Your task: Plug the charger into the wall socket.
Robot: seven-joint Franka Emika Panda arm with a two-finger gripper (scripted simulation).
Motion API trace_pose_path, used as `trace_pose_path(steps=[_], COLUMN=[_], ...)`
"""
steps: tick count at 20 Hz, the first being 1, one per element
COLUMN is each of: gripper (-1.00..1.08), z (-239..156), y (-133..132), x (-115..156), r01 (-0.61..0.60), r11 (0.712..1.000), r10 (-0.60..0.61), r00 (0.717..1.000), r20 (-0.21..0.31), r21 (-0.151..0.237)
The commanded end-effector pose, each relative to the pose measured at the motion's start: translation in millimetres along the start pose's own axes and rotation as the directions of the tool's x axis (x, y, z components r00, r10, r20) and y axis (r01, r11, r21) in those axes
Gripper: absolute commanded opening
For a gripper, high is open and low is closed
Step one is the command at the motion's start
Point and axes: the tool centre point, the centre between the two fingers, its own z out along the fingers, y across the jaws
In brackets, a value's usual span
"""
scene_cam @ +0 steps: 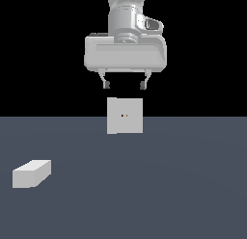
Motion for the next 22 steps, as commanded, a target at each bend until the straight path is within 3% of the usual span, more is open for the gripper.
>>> trace_pose_path(steps=[1, 12, 22], gripper=[1.00, 1.00, 1.00], z=[0.0, 15.3, 60.1], y=[0.0, -20.0, -76.4], x=[0.0, -19.6, -75.7], r01=[0.000, 0.011, 0.042], r11=[1.000, 1.000, 0.999], r10=[0.000, -0.011, -0.042], r00=[1.000, 1.000, 0.999], r20=[0.000, -0.005, -0.019], r21=[0.000, -0.002, -0.006])
